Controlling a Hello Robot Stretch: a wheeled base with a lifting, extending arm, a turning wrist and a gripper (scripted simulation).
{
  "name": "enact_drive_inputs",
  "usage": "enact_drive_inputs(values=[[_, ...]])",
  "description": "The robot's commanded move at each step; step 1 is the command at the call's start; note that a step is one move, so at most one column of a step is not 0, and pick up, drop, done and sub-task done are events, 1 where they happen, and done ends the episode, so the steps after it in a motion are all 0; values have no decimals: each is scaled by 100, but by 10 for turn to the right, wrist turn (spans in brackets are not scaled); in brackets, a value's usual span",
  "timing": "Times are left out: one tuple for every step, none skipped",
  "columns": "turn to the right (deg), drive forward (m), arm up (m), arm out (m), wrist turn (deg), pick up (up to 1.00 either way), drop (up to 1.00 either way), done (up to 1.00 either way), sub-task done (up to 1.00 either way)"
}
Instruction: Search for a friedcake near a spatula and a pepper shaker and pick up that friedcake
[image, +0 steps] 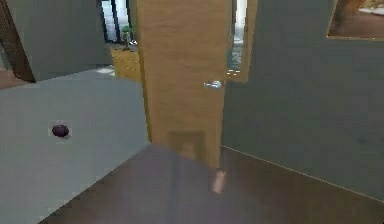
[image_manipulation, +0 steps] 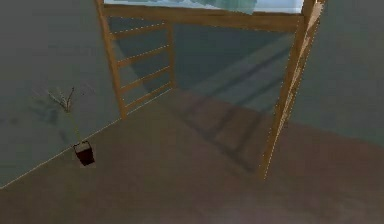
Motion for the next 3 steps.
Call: enact_drive_inputs(values=[[-90,0,0,0,0,0,0,0,0],[0,45,0,0,0,0,0,0,0],[-450,0,0,0,0,0,0,0,0]])
